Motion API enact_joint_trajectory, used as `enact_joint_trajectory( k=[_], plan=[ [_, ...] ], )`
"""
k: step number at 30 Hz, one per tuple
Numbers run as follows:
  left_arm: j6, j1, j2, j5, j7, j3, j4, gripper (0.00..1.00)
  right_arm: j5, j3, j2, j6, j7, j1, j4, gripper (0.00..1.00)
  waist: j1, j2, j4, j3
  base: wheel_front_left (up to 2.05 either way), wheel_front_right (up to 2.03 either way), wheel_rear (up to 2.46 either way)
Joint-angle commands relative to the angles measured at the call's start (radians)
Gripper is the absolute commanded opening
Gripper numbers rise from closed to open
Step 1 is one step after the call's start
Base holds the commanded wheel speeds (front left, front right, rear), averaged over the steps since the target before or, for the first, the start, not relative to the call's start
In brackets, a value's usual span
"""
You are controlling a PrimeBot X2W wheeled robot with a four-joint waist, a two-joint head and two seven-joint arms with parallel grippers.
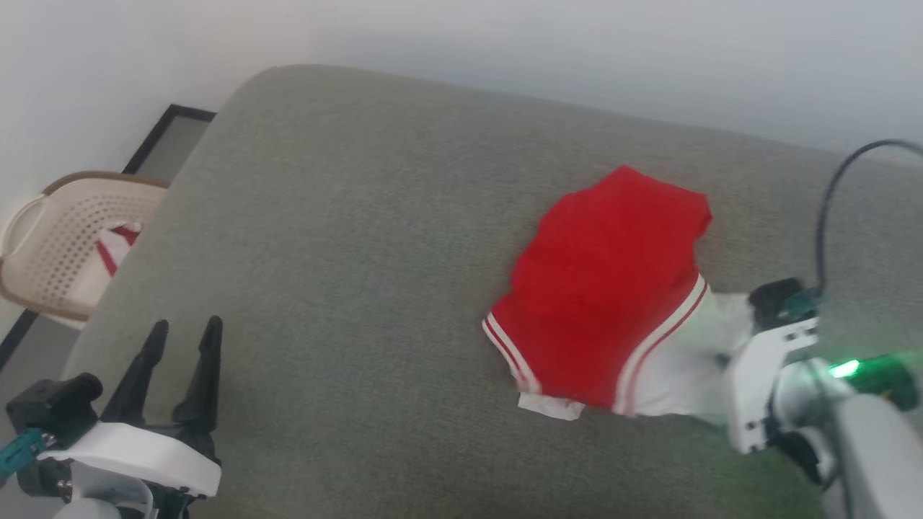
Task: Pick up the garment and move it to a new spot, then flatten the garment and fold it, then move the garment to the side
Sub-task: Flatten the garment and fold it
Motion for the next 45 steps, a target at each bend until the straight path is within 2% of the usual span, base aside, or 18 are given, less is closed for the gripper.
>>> enact_joint_trajectory(
  k=[1,8,14,20,22,27,32,33,34,35,36,40,45],
  plan=[
    [0.003,0.000,0.003,0.004,-0.005,0.007,-0.006,1.00,0.005,-0.020,-0.023,-0.002,0.020,-0.007,-0.034,0.00,0.0000,-0.0001,-0.021,-0.006,0.00,0.00,0.00],
    [0.012,0.006,0.024,-0.001,-0.002,0.023,-0.020,1.00,0.012,-0.154,-0.100,-0.002,0.082,0.013,-0.146,0.00,0.0000,-0.0001,-0.076,-0.011,0.00,0.00,0.00],
    [0.006,-0.003,0.029,-0.001,0.004,0.020,-0.027,1.00,-0.002,-0.287,-0.141,-0.002,0.122,0.031,-0.161,0.00,0.0000,-0.0001,-0.111,-0.003,0.00,0.00,0.00],
    [-0.002,-0.029,0.030,0.000,0.005,0.012,-0.024,1.00,-0.041,-0.402,-0.163,-0.002,0.132,0.074,-0.099,0.00,0.0000,-0.0001,-0.120,0.013,0.00,0.00,0.00],
    [-0.004,-0.030,0.031,0.000,0.005,0.010,-0.021,1.00,-0.045,-0.423,-0.152,-0.002,0.120,0.079,-0.065,0.00,0.0000,-0.0001,-0.121,0.019,0.00,0.00,0.00],
    [-0.011,-0.045,0.031,0.000,0.007,0.005,-0.014,1.00,-0.062,-0.436,-0.127,-0.002,0.078,0.066,0.026,0.00,0.0000,-0.0001,-0.120,0.027,0.00,0.00,0.00],
    [-0.018,-0.062,0.030,-0.001,0.017,-0.008,-0.004,1.00,-0.075,-0.407,-0.101,-0.001,0.028,0.020,0.153,0.00,0.0000,-0.0001,-0.116,0.034,0.00,0.00,0.00],
    [-0.020,-0.068,0.032,0.000,0.021,-0.010,-0.004,1.00,-0.080,-0.398,-0.102,-0.001,0.020,0.008,0.174,0.09,0.0000,-0.0001,-0.116,0.035,0.00,0.00,0.00],
    [-0.022,-0.072,0.035,0.000,0.026,-0.012,-0.004,1.00,-0.084,-0.390,-0.101,-0.001,0.014,-0.005,0.189,0.34,0.0000,-0.0001,-0.116,0.034,0.00,0.00,0.00],
    [-0.023,-0.075,0.037,0.001,0.032,-0.015,-0.004,1.00,-0.081,-0.386,-0.098,-0.001,0.004,-0.019,0.203,0.77,0.0000,-0.0001,-0.117,0.033,0.00,0.00,0.00],
    [-0.023,-0.077,0.041,0.003,0.038,-0.017,-0.006,1.00,-0.083,-0.380,-0.099,-0.001,-0.005,-0.028,0.210,1.00,0.0000,-0.0001,-0.118,0.031,0.00,0.00,0.00],
    [-0.022,-0.091,0.063,-0.008,0.067,-0.014,-0.021,1.00,-0.076,-0.357,-0.113,-0.001,-0.042,-0.056,0.223,1.00,0.0000,-0.0001,-0.134,0.021,0.00,0.00,0.00],
    [-0.022,-0.101,0.100,-0.029,0.135,-0.015,-0.076,1.00,-0.045,-0.317,-0.113,-0.001,-0.081,-0.073,0.180,1.00,0.0000,-0.0001,-0.181,0.000,0.00,0.00,0.00]
  ],
)
